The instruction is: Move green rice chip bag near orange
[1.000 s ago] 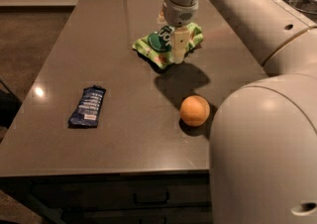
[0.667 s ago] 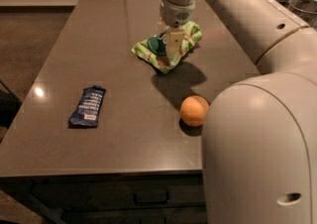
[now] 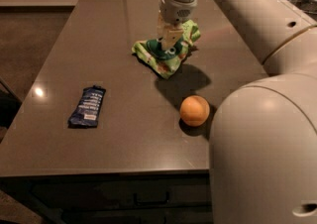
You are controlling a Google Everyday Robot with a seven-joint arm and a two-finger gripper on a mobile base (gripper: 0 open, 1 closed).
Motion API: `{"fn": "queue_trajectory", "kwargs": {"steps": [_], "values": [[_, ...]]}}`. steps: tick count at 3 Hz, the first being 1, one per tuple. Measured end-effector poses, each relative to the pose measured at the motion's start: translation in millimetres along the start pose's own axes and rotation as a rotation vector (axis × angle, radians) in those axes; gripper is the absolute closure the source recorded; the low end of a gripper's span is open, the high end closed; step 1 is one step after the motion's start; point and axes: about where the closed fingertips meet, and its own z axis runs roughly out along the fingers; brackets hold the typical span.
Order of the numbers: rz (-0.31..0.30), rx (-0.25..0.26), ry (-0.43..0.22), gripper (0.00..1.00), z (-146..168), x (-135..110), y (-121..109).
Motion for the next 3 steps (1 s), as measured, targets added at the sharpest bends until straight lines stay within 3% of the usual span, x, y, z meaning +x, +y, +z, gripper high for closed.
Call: {"fn": "queue_trajectory", "kwargs": {"steps": [1, 3], "values": [[-0.001, 0.005, -0.033, 1.0, -10, -6, 10], [0.052, -0.003, -0.04, 1.0, -33, -2, 37]]}}
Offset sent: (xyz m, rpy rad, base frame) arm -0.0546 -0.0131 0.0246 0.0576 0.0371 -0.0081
